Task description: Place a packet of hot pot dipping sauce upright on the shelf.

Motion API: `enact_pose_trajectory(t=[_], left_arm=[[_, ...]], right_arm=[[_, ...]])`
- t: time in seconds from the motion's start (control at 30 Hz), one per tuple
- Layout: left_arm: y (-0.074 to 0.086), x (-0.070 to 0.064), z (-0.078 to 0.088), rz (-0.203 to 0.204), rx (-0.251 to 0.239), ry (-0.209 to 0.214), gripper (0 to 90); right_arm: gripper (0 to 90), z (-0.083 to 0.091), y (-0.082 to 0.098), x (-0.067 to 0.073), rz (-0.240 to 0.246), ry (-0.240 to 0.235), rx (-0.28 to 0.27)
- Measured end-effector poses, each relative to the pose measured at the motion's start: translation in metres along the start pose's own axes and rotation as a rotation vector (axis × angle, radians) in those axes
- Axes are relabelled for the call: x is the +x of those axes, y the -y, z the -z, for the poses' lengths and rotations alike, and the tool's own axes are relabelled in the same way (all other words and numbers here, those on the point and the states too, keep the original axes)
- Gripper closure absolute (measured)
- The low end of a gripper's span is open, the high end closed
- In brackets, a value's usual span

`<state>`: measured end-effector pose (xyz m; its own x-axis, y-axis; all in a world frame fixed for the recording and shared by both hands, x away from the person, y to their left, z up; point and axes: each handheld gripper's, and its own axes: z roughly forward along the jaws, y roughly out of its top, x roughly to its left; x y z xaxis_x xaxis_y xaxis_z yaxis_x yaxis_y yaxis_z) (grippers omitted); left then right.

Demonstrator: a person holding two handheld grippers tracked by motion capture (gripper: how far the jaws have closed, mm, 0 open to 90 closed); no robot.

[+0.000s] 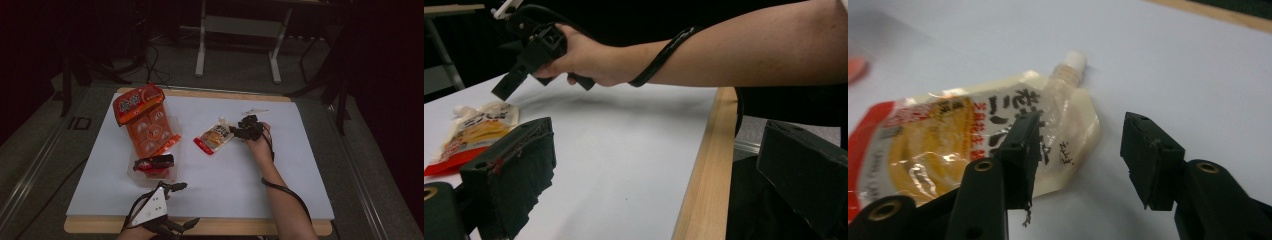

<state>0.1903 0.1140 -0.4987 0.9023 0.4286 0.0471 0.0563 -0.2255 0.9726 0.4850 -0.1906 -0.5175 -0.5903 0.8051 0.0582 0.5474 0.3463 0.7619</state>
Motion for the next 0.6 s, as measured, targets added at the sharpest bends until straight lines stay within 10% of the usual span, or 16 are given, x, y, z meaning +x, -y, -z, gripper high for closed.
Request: enact_pose_trajectory(t=[0.6], left_arm=[[0.003, 0.003, -0.002, 0.009, 0.017, 0.016, 2.8]], right_arm=[[62.9, -0.022, 0.007, 0.009, 0.040, 0.015, 0.060]])
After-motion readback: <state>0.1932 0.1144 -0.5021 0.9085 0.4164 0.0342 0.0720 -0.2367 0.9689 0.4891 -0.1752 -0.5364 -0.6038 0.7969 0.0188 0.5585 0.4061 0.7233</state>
